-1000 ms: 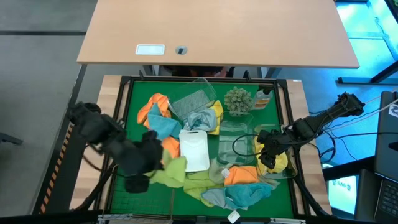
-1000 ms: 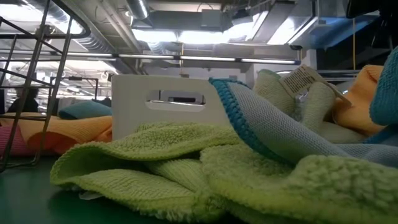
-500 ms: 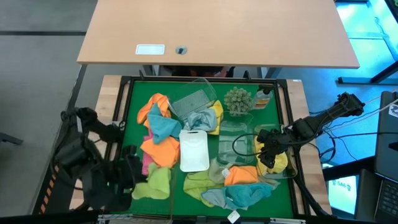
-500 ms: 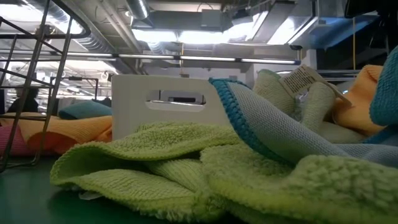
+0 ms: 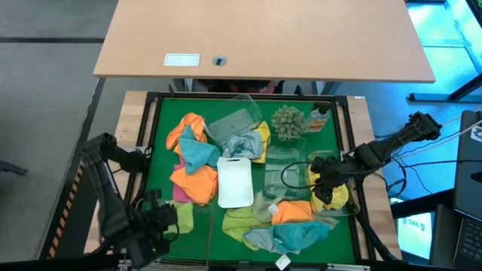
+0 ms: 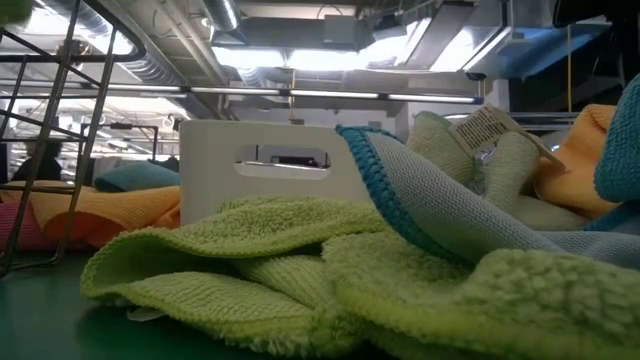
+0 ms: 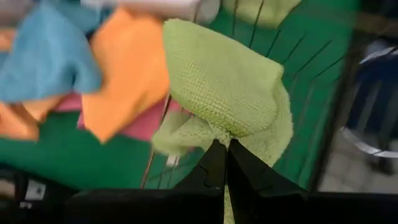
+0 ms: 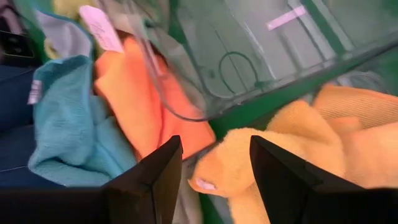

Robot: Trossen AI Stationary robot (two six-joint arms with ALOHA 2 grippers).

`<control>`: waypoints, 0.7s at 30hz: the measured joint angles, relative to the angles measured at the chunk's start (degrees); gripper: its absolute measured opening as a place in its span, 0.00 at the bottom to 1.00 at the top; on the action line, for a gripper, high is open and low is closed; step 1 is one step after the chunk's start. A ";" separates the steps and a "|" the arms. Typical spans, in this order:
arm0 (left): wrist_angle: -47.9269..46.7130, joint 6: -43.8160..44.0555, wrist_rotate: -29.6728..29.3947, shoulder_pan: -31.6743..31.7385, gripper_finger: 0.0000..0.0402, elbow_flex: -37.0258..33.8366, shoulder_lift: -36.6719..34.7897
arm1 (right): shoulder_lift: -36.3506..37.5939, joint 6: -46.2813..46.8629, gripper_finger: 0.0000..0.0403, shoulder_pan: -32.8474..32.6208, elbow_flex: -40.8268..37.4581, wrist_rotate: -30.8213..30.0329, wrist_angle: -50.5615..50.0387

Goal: Sort microfiber towel by color & place in baskets
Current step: Put the green microfiber towel into the gold wire basket

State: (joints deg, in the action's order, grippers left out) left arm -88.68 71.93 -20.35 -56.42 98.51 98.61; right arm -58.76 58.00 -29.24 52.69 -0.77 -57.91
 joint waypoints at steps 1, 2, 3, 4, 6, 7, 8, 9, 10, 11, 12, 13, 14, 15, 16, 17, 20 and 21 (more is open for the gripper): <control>1.31 -0.08 1.14 0.00 0.00 -1.78 0.00 | 0.00 0.00 0.46 -0.01 0.00 0.33 0.95; 2.61 -0.32 2.04 0.00 0.00 -3.45 0.00 | 0.00 0.00 0.46 0.00 0.00 0.44 1.94; 3.89 -0.52 2.77 0.00 0.00 -5.02 0.00 | 0.02 -0.05 0.46 0.01 0.00 0.61 3.02; 5.33 -0.77 3.42 -0.02 0.00 -6.53 0.00 | 0.00 -0.32 0.46 -0.01 0.00 0.84 4.06; 8.64 -2.29 4.95 -0.04 0.00 -9.25 0.02 | 0.00 -1.39 0.46 -0.01 0.00 0.84 6.66; 10.23 -3.29 5.55 -0.04 0.00 -10.48 0.01 | 0.00 -1.71 0.46 -0.01 0.00 0.82 8.06; 11.79 -4.18 6.25 0.00 0.00 -11.74 0.02 | 0.00 -2.06 0.46 0.00 0.00 0.83 9.55; 13.14 -5.04 6.89 0.02 0.00 -12.85 0.02 | 0.00 -2.64 0.46 -0.01 0.00 0.82 11.23; 14.13 -5.60 7.37 0.02 0.00 -13.82 0.02 | 0.00 -3.21 0.46 -0.01 0.00 0.60 13.11; 14.80 -5.99 7.72 0.02 0.00 -14.66 0.02 | 0.00 -4.19 0.46 -0.01 0.00 -0.07 15.01; 15.15 -6.03 7.82 0.02 0.00 -15.41 0.02 | 0.00 -5.03 0.46 -0.01 0.00 -1.24 17.07; 15.35 -5.87 7.83 0.02 0.00 -16.15 0.02 | 0.00 -6.14 0.46 -0.01 0.00 -2.38 19.22; 15.37 -5.40 7.84 0.04 0.01 -16.74 0.02 | 0.02 -7.47 0.46 -0.01 0.00 -3.32 21.39; 15.32 -4.97 7.85 0.11 0.02 -17.17 0.02 | 0.00 -8.78 0.46 -0.01 0.00 -4.27 23.57; 15.30 -4.67 7.85 0.25 0.03 -17.45 0.02 | -0.14 -10.24 0.46 -0.01 0.00 -4.90 25.84; 15.24 -4.35 7.89 0.40 0.05 -17.56 0.02 | -0.35 -11.62 0.46 0.00 0.00 -5.26 27.99; 15.22 -2.86 7.95 1.05 0.10 -17.56 0.02 | -1.06 -16.04 0.46 -0.01 0.00 -5.27 33.89; 15.22 -2.32 7.98 1.31 0.12 -17.56 0.02 | -1.44 -17.32 0.46 -0.01 0.00 -5.23 36.11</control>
State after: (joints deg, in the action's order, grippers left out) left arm -73.46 69.62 -12.37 -55.11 80.95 98.63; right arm -60.20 40.68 -29.26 52.69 -5.99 -21.80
